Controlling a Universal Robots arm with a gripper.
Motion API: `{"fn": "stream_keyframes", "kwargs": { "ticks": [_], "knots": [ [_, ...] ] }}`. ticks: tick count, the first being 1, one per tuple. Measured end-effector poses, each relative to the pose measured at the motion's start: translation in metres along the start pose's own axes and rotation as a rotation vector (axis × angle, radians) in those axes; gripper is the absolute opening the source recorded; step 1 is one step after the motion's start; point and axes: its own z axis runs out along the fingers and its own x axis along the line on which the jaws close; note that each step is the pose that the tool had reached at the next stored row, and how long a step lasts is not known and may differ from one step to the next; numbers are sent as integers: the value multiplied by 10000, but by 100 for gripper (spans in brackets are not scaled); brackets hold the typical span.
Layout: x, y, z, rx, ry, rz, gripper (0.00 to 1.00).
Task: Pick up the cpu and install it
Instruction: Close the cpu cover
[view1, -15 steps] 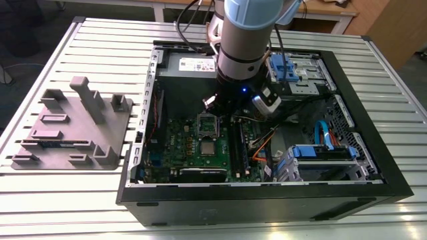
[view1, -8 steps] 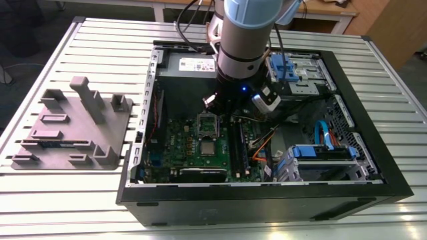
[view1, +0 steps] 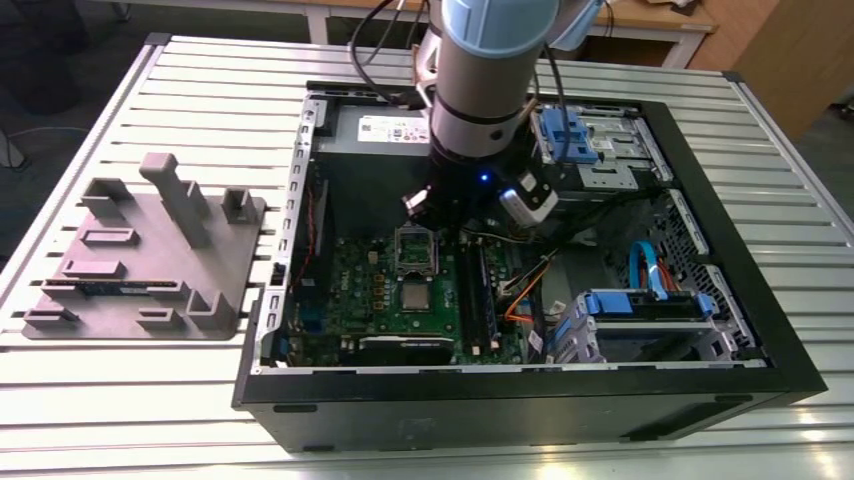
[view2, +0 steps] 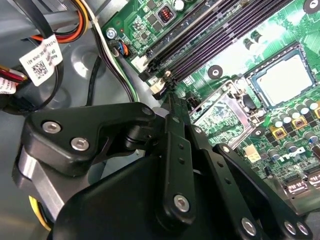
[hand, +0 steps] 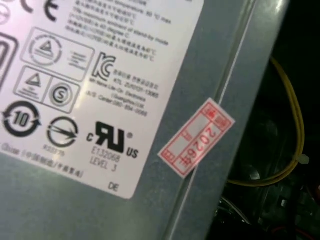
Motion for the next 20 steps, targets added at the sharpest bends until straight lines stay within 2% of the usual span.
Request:
{"fn": "stream_keyframes", "kwargs": {
  "ticks": [10, 20],
  "knots": [
    [7, 4, -38, 1, -1, 1, 10],
    [-12, 14, -37, 0, -1, -4, 10]
  ]
}}
